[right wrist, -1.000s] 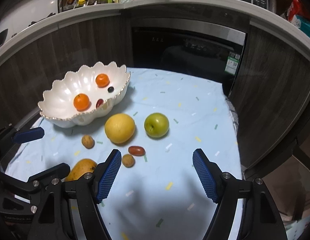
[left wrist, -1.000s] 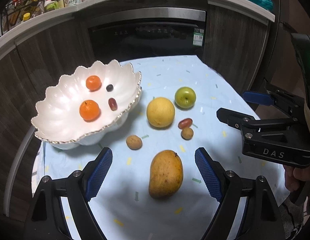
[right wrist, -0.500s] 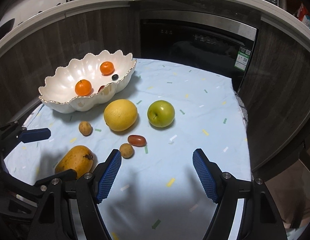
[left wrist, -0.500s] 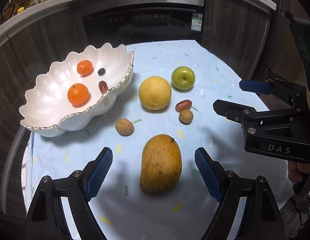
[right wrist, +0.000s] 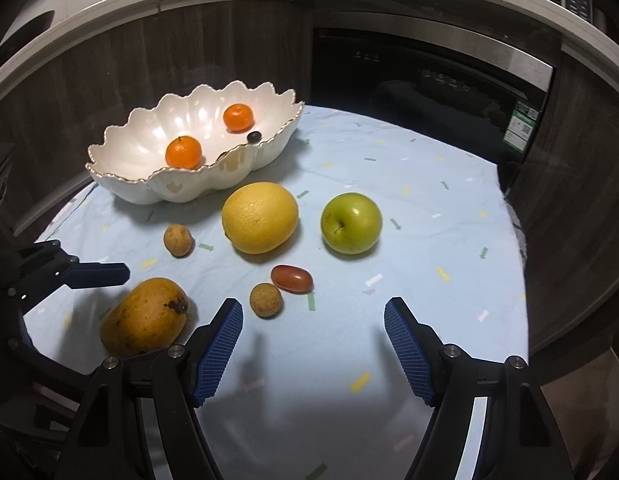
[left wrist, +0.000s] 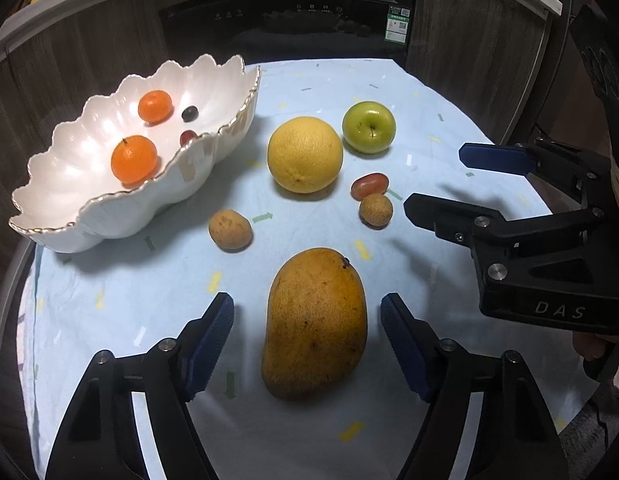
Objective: Organize fruits
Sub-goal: 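Grasp the mango with the left tool while the right grasps a brown longan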
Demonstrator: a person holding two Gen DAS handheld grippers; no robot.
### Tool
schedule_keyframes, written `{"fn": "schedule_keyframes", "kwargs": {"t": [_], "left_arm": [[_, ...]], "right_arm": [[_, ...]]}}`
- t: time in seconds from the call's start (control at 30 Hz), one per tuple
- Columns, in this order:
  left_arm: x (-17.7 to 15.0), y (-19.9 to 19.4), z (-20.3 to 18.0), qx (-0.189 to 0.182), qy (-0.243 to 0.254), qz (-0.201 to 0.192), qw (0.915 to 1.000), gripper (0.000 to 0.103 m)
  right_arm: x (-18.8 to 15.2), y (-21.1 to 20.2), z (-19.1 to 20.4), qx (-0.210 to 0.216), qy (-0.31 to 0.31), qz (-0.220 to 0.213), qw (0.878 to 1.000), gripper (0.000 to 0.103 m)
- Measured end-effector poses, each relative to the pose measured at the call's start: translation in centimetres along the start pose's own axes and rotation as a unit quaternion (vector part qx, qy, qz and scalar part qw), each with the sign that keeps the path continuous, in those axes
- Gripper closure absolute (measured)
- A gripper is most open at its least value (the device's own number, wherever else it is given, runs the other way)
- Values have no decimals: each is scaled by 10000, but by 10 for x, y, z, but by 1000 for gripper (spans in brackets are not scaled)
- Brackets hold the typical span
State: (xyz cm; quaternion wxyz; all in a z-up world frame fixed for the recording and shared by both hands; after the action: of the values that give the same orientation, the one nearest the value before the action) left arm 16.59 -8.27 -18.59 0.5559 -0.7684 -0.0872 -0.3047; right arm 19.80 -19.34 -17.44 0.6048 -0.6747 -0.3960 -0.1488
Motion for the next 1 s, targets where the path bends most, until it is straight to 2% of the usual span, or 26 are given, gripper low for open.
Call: {"fn": "schedule_keyframes", "kwargs": {"t": [0.13, 0.3, 0.47, 0.57, 0.77, 1.0], "left_arm": [[-1, 3, 2, -23, -33, -14, 10000, 35], [-3, 6, 5, -73, -97, -5, 9999, 40], [-4, 6, 3, -148, -79, -23, 9999, 47], [-5, 6, 2, -182, -75, -40, 9998, 50], [-5, 6, 2, -227, -114, -74, 9996, 51], [-4, 5, 3, -288, -120, -105, 9995, 54]], "right_arm": [[0, 6, 6, 97, -61, 6, 9999, 32], [-2, 15, 14, 235, -111, 82, 9996, 44], [-1, 20, 19, 292, -118, 98, 9995, 46], [-1, 22, 22, 341, -106, 111, 9993, 55], [-1, 27, 26, 388, -60, 152, 9991, 59], [-1, 34, 29, 443, -48, 267, 9987, 74]]}}
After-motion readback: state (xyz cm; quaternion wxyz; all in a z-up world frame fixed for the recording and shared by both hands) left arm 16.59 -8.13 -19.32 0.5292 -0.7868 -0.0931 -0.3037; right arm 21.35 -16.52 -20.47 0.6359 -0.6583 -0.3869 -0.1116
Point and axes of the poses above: each gripper's, at about its wrist camera, not at the fingertips, and y roughly the way its jaws point, z to its left, x to its top, the point moved 2 cm from there along y, roughly the way its jaws point, and after that the axes turned 13 degrees about -x, right-handed, at the moved point
